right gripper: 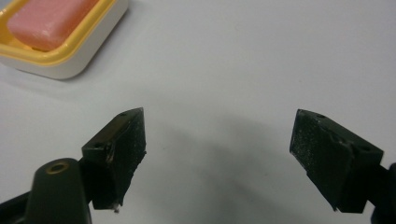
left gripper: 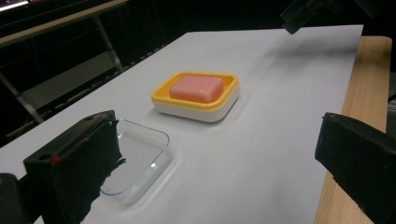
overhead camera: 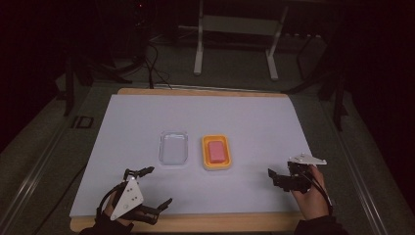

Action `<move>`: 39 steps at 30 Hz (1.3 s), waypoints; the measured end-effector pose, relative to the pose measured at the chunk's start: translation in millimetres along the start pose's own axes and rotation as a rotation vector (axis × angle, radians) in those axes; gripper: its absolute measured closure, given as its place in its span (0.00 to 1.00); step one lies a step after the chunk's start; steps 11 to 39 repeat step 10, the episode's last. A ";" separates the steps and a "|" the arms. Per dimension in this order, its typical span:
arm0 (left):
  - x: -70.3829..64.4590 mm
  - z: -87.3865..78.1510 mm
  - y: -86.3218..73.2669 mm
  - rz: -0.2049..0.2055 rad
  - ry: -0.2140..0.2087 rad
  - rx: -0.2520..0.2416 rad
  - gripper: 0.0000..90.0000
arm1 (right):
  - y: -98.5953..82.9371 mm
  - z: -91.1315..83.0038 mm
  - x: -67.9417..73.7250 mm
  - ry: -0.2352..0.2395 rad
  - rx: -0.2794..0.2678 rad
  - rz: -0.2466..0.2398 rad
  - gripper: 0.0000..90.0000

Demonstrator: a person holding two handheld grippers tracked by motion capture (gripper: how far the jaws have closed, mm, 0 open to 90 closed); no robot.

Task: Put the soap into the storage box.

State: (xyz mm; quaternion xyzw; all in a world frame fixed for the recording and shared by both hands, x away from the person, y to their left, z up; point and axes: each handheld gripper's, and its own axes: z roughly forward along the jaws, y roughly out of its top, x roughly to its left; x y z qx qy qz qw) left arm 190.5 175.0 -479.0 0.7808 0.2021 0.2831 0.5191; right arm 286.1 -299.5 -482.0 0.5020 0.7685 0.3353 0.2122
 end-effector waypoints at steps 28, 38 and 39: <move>0.4 0.4 0.4 0.000 -0.005 0.000 0.01 | -0.5 3.5 0.0 0.001 0.001 -0.004 0.21; 0.4 0.4 0.4 0.000 -0.005 0.000 0.01 | -0.5 3.5 0.0 0.001 0.001 -0.004 0.21; 0.4 0.4 0.4 0.000 -0.005 0.000 0.01 | -0.5 3.5 0.0 0.001 0.001 -0.004 0.21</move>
